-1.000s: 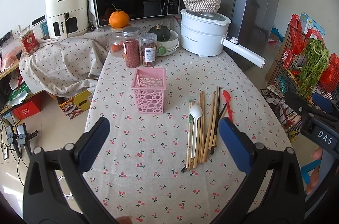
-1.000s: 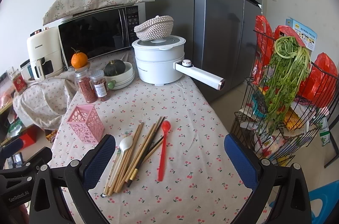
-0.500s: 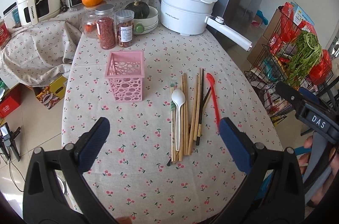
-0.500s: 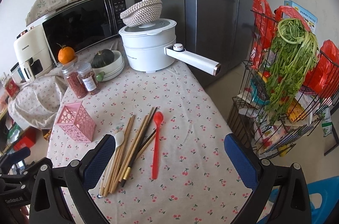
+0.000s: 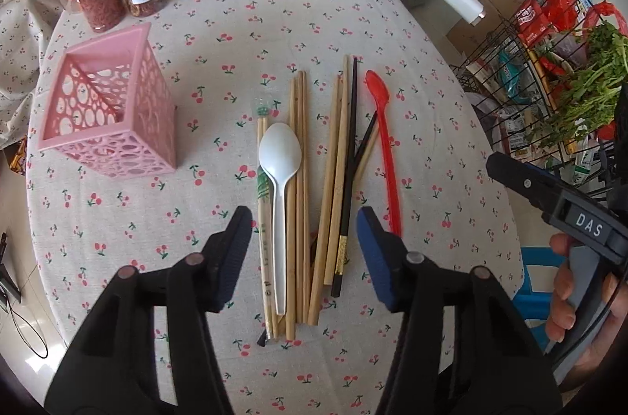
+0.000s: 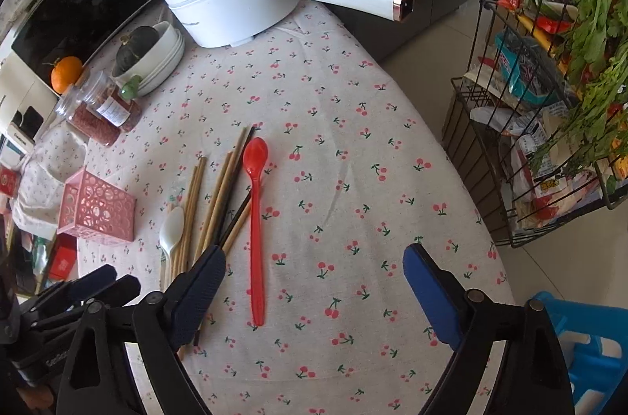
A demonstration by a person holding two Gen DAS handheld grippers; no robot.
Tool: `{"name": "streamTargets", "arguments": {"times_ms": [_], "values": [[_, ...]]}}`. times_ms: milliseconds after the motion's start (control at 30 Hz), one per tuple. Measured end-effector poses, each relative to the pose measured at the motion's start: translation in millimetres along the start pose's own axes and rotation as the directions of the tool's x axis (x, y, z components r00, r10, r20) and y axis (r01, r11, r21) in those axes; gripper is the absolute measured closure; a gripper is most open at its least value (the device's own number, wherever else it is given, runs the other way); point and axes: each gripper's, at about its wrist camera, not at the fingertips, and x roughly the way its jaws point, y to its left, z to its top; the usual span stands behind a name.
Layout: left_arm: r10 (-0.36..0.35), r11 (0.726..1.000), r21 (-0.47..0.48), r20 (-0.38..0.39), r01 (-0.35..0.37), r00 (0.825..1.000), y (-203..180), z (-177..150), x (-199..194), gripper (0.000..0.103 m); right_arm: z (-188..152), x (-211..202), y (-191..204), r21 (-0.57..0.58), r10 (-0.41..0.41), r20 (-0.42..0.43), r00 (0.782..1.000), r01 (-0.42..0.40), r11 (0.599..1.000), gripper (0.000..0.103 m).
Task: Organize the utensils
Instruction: 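Grasp the white plastic spoon with the left tool while the right tool grasps the red spoon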
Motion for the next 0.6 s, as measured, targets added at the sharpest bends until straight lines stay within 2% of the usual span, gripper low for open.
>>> {"name": "streamTargets", "arguments": {"times_ms": [133,400,500,600], "values": [[0.053,0.999,0.001,-0.043,-0.053,0.998,-3,20,26,0.056,5,13,-4,-0.002,0.036,-0.032,0.999,-0.037,0.999,0.022],[0.153,0.988,0.034,-0.136,-0.15,0.979,-3,46,65,0.058,11,27,-5,-0.027,0.054,-0.058,0.997,-0.056,0.998,0.023],[0.133,0.991,0.017,-0.15,-0.132,0.98,1,50,69,0.066,12,31,-8,-0.025,0.053,-0.066,0.996,-0.055,0.998,0.023],[0.136,0.991,0.031,-0.13,-0.133,0.982,2,49,64,0.066,14,34,-11,-0.02,0.048,-0.068,0.997,-0.05,0.999,0.023]]}}
